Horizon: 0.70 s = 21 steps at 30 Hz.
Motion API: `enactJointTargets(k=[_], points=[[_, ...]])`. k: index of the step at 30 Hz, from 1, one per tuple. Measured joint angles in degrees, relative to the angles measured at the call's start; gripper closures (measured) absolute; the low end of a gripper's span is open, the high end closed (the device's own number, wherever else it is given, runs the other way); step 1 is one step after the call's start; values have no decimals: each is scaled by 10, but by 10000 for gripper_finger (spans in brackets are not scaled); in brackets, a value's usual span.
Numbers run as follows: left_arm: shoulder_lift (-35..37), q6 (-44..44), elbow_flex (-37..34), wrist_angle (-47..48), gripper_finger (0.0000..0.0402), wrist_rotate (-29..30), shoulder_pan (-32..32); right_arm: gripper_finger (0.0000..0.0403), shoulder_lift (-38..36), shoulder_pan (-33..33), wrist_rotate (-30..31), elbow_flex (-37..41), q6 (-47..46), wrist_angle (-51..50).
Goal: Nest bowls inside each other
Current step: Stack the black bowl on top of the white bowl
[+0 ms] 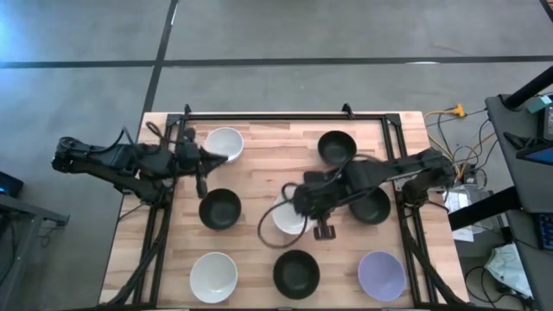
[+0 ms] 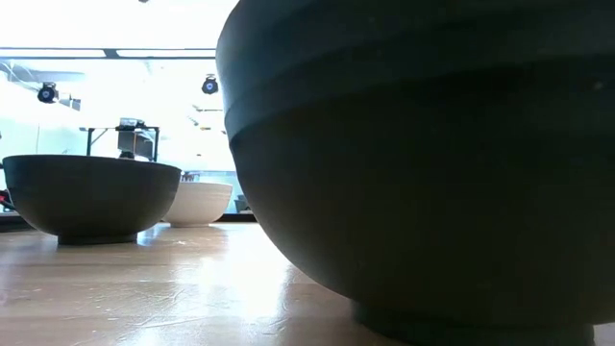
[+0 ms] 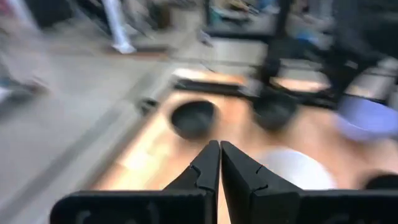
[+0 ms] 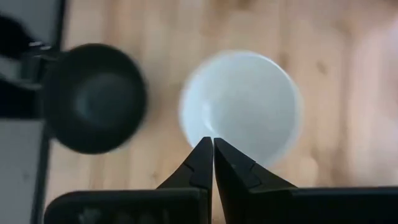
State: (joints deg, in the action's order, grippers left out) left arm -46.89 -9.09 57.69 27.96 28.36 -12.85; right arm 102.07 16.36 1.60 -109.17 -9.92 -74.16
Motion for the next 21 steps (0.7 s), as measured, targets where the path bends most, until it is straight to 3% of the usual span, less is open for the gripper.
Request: enactJointTargets(k=[4,9,15,21], points=[[-27,-130,21,112,402,-68,1,394,-88,2,55,115,-46,46],[-86,-272,86,305,402,-105,8,394,-230,2,76,293,-108,205],[-180,-276,136,474,402,-145,30,394,-377,1,136,465,-131,456],[-240,-278,130,510,402,-158,67,394,-466,-1,196,571,-127,675]])
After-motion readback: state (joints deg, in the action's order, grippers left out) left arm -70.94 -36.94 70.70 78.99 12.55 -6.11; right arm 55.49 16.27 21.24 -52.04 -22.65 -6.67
